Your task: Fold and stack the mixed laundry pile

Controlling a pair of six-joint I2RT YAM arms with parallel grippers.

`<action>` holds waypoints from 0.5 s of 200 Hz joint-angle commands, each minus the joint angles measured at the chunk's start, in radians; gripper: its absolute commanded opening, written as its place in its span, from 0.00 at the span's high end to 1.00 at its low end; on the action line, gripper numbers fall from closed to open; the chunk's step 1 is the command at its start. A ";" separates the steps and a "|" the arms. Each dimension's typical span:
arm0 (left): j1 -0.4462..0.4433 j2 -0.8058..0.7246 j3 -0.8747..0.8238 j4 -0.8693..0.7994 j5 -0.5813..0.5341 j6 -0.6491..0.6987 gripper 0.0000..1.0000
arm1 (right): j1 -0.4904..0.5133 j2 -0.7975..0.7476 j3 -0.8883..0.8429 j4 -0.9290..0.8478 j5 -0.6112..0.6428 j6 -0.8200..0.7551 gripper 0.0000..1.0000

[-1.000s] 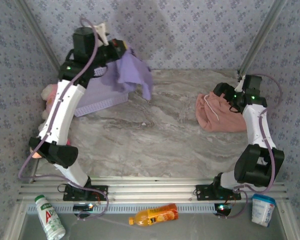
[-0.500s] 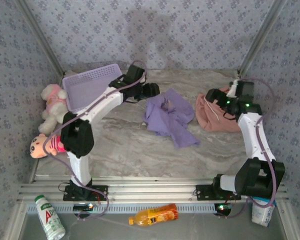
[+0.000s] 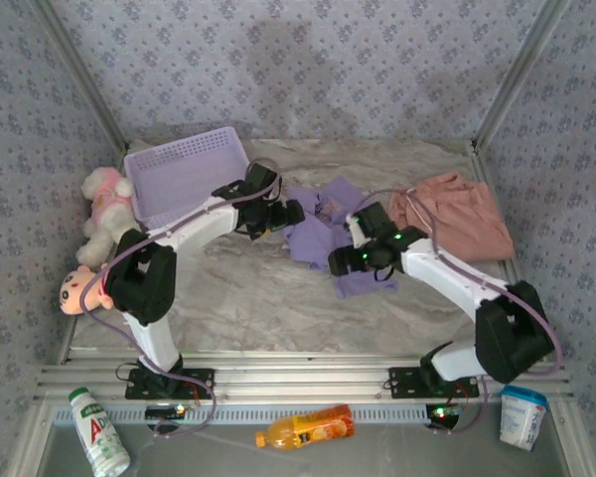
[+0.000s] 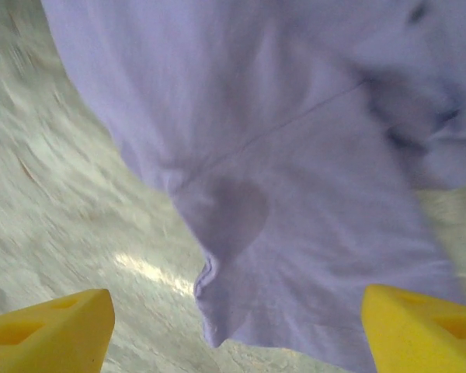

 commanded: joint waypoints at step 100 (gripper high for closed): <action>-0.128 -0.013 -0.147 0.199 0.054 0.143 0.22 | -0.112 -0.009 -0.010 -0.034 -0.013 0.078 1.00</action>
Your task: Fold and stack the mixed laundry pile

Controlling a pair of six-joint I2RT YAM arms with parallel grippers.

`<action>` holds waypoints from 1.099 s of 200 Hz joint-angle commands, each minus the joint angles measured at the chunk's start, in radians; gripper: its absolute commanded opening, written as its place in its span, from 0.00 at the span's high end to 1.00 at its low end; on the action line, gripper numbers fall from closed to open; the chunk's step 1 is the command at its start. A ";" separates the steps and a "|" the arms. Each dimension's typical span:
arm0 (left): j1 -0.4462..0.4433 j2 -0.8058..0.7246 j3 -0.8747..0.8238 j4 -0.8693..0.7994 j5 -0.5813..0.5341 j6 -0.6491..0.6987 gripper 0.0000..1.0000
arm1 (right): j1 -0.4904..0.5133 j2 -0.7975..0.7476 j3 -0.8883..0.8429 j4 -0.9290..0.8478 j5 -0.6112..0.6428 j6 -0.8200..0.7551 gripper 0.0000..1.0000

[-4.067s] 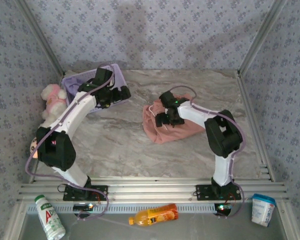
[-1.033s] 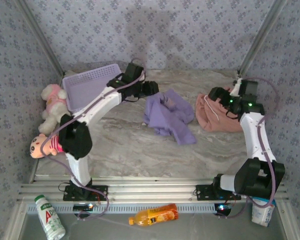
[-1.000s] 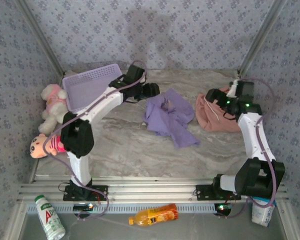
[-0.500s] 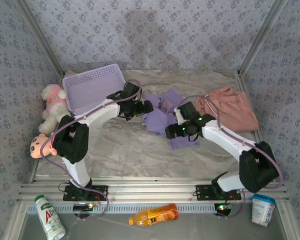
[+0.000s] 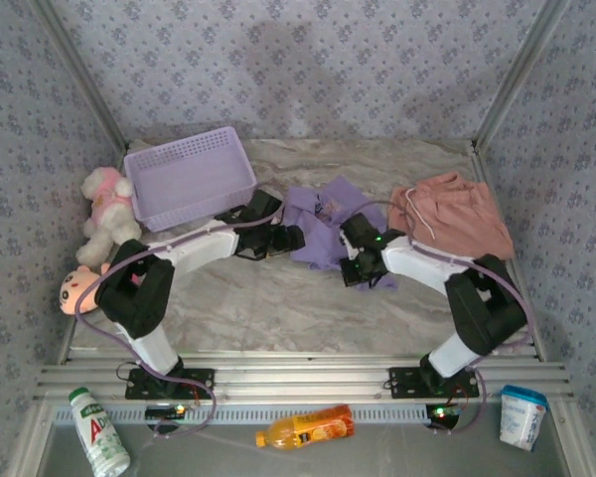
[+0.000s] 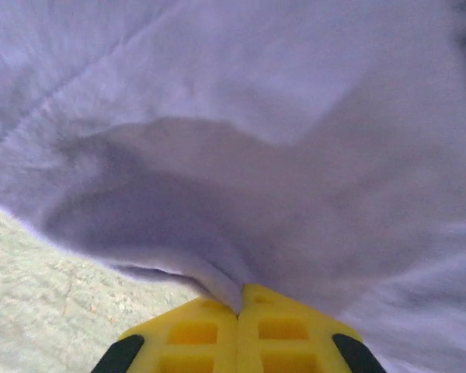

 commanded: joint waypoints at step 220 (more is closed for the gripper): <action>-0.113 0.129 0.979 -0.589 -0.317 0.575 1.00 | -0.435 -0.152 0.782 0.005 -0.437 0.162 1.00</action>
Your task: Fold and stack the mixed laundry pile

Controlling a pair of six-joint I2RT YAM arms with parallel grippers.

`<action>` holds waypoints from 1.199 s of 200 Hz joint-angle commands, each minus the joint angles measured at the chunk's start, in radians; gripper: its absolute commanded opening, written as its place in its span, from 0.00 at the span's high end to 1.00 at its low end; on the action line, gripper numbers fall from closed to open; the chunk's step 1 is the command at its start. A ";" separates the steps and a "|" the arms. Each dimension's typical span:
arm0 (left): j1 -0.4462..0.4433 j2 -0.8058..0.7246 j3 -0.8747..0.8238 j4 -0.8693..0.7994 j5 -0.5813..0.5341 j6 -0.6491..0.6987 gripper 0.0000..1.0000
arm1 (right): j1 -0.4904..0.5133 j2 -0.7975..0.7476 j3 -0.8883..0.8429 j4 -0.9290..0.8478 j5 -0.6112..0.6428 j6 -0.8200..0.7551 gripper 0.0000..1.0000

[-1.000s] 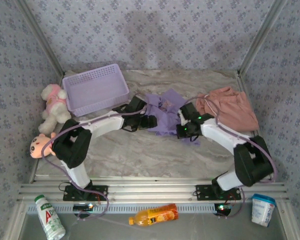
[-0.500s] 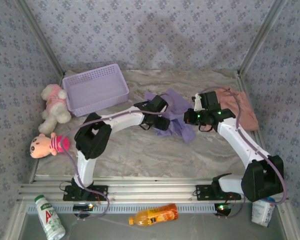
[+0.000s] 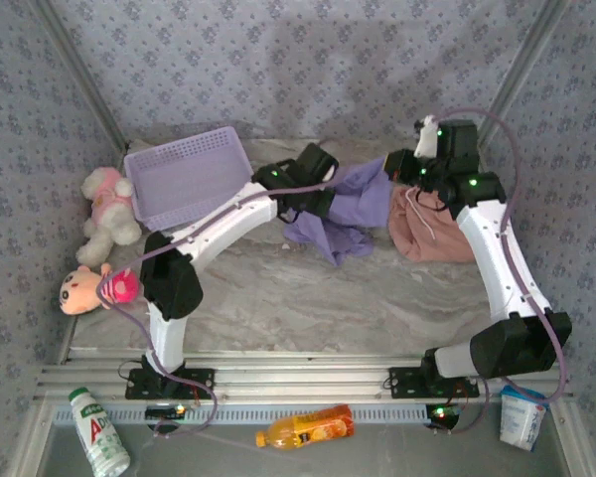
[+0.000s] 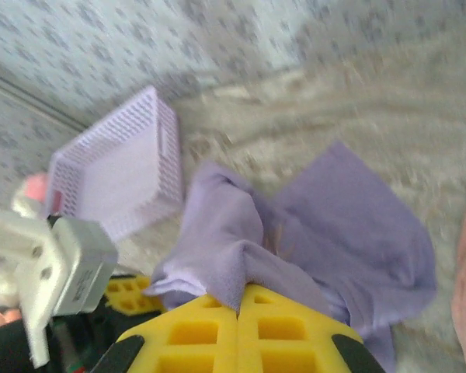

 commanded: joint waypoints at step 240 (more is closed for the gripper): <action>0.163 -0.018 -0.145 -0.034 0.496 -0.229 0.00 | -0.035 -0.012 -0.382 0.156 0.106 0.058 0.94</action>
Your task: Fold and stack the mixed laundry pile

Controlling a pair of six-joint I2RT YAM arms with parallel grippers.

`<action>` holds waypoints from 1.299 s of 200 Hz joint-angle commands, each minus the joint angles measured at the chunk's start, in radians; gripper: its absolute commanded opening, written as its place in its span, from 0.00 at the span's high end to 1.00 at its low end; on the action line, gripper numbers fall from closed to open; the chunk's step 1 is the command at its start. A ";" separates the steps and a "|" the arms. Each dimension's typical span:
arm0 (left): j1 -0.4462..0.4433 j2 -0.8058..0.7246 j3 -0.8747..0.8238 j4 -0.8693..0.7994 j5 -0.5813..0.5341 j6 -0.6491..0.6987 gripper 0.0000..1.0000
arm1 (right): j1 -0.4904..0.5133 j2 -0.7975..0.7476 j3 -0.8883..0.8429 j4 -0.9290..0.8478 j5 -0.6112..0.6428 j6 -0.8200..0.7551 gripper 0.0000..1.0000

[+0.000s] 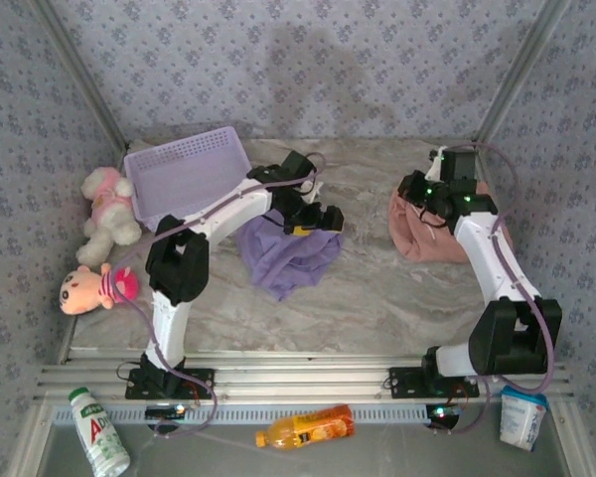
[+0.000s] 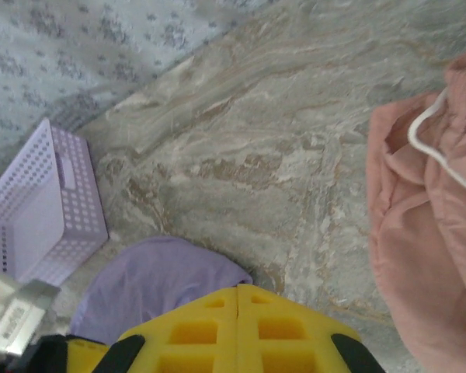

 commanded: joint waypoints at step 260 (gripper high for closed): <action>0.100 -0.415 -0.284 -0.041 -0.343 0.016 1.00 | 0.320 0.421 0.034 -0.057 0.114 -0.039 1.00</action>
